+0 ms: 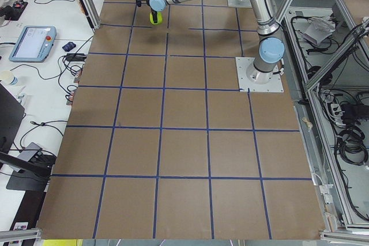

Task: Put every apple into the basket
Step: 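Drop the dark apple in the basket while the left sets the green apple centrally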

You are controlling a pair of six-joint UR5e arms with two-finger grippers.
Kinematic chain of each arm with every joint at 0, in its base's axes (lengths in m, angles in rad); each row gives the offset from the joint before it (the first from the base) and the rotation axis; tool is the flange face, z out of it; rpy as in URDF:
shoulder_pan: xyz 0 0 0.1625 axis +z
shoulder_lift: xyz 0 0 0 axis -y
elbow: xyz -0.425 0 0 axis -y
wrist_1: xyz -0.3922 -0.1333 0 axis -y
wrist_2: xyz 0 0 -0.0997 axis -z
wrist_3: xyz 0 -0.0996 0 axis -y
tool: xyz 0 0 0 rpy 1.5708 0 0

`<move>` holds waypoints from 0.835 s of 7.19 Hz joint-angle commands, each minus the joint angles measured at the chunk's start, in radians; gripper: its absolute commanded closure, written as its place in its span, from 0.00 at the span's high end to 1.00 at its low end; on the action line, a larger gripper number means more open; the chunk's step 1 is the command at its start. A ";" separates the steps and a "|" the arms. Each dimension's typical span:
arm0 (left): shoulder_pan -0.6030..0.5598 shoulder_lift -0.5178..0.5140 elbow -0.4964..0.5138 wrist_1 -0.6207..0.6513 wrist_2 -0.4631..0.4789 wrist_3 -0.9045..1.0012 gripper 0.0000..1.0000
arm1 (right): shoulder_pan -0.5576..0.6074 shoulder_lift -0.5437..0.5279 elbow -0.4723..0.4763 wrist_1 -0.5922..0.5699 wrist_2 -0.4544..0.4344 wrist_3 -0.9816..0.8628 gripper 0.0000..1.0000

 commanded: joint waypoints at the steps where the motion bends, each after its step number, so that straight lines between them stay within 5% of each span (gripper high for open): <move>1: -0.021 -0.004 -0.077 0.041 0.003 -0.030 0.13 | -0.055 0.035 -0.002 -0.028 -0.003 -0.075 0.00; 2: -0.031 -0.007 -0.092 0.049 0.002 -0.059 0.84 | -0.062 0.052 -0.002 -0.031 -0.003 -0.097 0.00; 3: -0.038 -0.004 -0.093 0.052 0.002 -0.069 1.00 | -0.079 0.063 -0.002 -0.033 -0.004 -0.105 0.02; 4: -0.031 0.031 -0.073 0.049 0.002 -0.058 1.00 | -0.113 0.070 -0.002 -0.042 -0.001 -0.120 0.25; 5: -0.012 0.072 -0.063 0.036 0.002 -0.049 1.00 | -0.116 0.092 -0.001 -0.071 0.003 -0.126 0.85; 6: 0.035 0.122 -0.050 -0.002 0.002 0.001 1.00 | -0.116 0.098 -0.004 -0.094 0.011 -0.119 1.00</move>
